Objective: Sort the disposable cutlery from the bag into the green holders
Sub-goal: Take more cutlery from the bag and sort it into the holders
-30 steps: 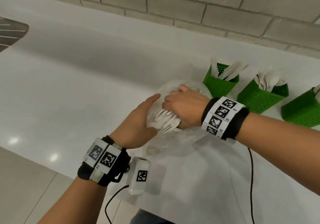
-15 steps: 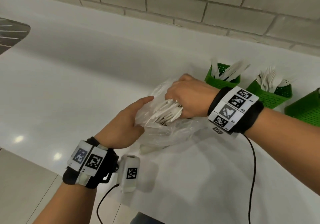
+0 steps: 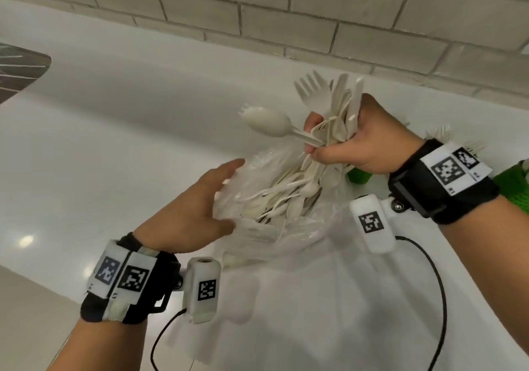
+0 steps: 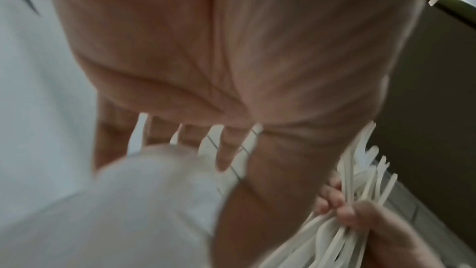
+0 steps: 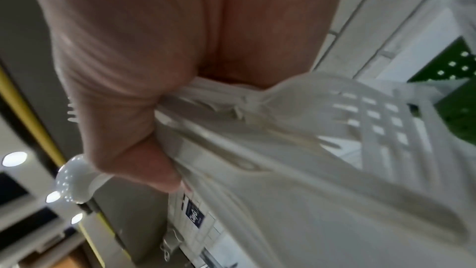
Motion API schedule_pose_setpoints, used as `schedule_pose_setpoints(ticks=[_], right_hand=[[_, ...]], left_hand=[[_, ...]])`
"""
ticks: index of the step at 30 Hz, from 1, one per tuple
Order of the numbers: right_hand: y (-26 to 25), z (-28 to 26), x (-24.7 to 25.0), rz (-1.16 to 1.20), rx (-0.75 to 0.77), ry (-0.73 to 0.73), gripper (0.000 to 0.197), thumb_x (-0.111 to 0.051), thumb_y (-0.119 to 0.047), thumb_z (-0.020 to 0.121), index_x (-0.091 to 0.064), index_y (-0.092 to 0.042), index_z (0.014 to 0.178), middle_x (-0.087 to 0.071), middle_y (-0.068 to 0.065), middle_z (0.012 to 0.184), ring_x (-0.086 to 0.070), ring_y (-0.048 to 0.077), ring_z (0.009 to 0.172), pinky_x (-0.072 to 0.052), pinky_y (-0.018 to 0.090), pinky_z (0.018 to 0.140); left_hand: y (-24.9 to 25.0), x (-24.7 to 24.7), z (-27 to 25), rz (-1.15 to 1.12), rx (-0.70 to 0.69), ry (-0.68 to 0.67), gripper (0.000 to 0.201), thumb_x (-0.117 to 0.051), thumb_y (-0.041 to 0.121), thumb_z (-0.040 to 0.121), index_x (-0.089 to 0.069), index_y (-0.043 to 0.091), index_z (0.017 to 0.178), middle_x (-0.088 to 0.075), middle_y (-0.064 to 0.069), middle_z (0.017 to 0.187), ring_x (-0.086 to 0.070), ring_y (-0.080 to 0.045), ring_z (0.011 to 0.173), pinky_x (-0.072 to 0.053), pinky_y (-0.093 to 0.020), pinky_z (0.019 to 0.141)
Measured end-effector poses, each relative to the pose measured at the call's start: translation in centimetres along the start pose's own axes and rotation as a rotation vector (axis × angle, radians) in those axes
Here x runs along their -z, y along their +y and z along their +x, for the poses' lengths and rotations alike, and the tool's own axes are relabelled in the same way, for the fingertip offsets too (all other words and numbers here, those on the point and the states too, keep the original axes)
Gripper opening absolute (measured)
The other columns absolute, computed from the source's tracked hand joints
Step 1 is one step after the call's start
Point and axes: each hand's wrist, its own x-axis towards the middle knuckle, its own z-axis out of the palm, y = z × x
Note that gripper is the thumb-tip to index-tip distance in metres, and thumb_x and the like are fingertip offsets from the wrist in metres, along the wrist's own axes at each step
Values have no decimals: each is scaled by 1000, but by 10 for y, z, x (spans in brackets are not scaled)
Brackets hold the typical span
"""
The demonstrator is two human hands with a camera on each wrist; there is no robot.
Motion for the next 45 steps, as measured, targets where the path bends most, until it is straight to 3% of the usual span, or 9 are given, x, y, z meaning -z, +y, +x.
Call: schedule_pose_setpoints(ticks=[7,12,15,18,23,27,32,39,45], right_hand=[[36,-14,-52,211,-120,221,20,-80,-2,72,-71,-13,86,-75,1,86,-72,14,85,-55,33,82],[35,-14,-77,240,-160,274,26,-77,-2,68,-69,-4,92,-72,10,86,-72,18,85,-59,36,76],[28,-16,-84,323,-151,389,16,-67,-1,79,-62,8,92,-64,6,78,-67,1,74,-52,15,64],[31,-23,-98,188,-210,243,37,-71,1,81,-56,-19,108,-56,-10,96,-58,-19,80,-45,3,71],[49,-15,-100,-373,-237,117,52,-55,-58,67,-56,-39,115,-60,-5,105,-59,17,92,-52,37,78],[30,-12,-86,-302,-215,60,15,-65,-34,84,-68,-26,96,-62,-14,81,-62,9,76,-43,23,62],[14,-10,-83,2,-200,168,26,-76,-14,76,-71,-17,102,-72,4,102,-68,19,95,-55,38,86],[55,-29,-98,-390,-386,-75,44,-89,-31,59,-66,-9,88,-65,3,84,-63,18,78,-52,29,68],[40,-25,-91,-408,-185,105,38,-84,-36,67,-72,-7,88,-71,9,86,-66,23,79,-53,37,71]], left_hand=[[37,-38,27,-588,-225,130,123,-89,51,56,-17,28,154,-42,6,151,-40,-4,138,-33,-35,115],[62,-70,50,-532,-308,237,83,-87,19,71,-40,10,140,-60,2,128,-57,-10,120,-46,-24,98],[70,-69,56,-532,-344,282,68,-83,18,71,-48,12,129,-63,7,119,-61,-2,112,-48,-15,89],[61,-61,62,-405,-300,220,70,-82,31,71,-53,14,133,-63,9,124,-59,2,115,-49,-24,99],[46,-57,70,-322,-322,215,36,-81,24,79,-65,29,110,-72,3,107,-67,-7,104,-52,-30,94],[40,-58,71,-396,-258,318,36,-83,28,76,-70,15,106,-73,0,103,-69,-12,101,-54,-41,92],[63,-48,64,-515,-375,403,17,-79,5,78,-73,10,92,-76,0,88,-73,-15,87,-57,-28,76],[27,-70,67,-405,-247,170,29,-76,-9,72,-68,14,88,-73,5,80,-71,-12,80,-53,-24,72],[44,-65,71,-422,-318,254,35,-68,-11,68,-68,23,75,-71,10,70,-68,-4,70,-51,-20,63]])
